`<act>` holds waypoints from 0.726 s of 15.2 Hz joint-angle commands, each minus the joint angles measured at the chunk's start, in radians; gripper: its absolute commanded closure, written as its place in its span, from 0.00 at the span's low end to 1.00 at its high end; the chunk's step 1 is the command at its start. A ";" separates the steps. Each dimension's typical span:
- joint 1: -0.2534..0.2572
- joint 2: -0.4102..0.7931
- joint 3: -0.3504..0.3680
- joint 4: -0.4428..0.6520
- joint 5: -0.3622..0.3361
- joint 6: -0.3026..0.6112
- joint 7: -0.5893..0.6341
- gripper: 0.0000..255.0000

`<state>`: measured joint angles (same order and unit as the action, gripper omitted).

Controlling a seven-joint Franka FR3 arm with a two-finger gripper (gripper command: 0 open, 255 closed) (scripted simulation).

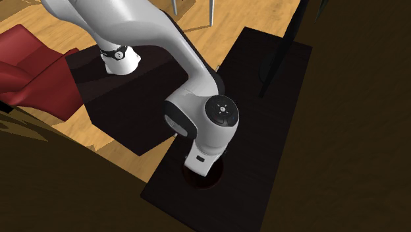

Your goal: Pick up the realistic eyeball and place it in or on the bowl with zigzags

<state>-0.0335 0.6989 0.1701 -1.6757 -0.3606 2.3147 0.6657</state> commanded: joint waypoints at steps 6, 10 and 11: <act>-0.002 -0.073 0.018 -0.002 0.022 -0.070 -0.013 0.00; -0.002 -0.073 0.018 -0.002 0.022 -0.070 -0.013 0.00; -0.002 -0.073 0.018 -0.002 0.022 -0.070 -0.013 0.00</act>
